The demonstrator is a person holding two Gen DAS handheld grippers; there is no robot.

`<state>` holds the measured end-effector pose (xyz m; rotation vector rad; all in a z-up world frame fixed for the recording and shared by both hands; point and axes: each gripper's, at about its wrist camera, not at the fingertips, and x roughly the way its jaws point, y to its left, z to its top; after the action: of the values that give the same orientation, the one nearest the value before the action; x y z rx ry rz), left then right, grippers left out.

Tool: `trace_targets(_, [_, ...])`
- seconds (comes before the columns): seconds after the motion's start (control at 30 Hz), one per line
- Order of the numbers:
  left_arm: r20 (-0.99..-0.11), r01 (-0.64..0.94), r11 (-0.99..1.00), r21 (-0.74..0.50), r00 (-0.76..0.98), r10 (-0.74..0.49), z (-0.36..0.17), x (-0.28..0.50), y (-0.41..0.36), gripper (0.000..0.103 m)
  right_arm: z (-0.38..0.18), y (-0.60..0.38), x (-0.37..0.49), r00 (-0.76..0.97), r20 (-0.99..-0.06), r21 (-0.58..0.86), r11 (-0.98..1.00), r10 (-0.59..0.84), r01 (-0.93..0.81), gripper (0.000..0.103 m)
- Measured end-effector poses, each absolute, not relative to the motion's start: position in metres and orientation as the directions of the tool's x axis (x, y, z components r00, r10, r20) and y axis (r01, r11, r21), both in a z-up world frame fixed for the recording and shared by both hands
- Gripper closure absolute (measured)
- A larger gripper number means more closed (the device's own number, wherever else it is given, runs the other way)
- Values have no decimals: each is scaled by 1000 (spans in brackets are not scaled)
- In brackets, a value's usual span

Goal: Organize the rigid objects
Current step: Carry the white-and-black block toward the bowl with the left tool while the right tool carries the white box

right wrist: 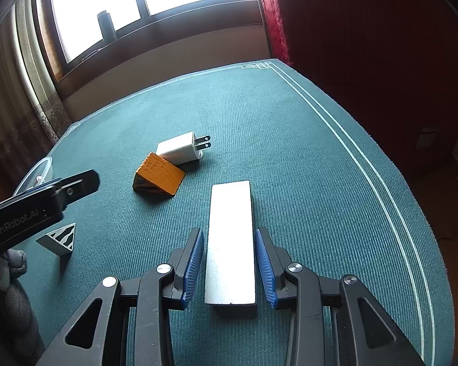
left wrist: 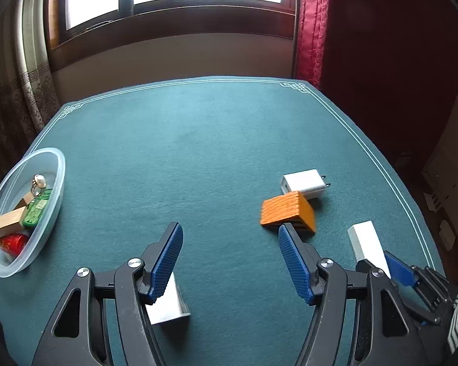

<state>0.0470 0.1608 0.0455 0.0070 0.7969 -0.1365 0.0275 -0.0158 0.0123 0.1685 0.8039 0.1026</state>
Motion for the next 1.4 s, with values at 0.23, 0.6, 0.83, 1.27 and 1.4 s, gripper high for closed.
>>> trace_targets(0.23, [-719,68,998,-15,693,-58,55,59,162,33,12,-18,27,690,-703,212,977,170,-24,65])
trace_targets(0.6, [-769,-79,997,-10,638,43,44,29,219,30,11,-17,29,689,-703,220,975,176,-25,65])
trace_targets(0.83, [-779,28,1000,8,626,-12,23,25,206,53,11,-17,28,691,-702,216,976,174,-26,65])
trace_targets(1.27, [-759,118,975,-190,612,-222,8,25,242,64,10,-13,27,686,-712,181,983,148,-24,65])
trace_targets(1.4, [-762,116,969,-217,600,-243,12,24,248,66,11,-1,28,679,-729,95,995,84,-20,65])
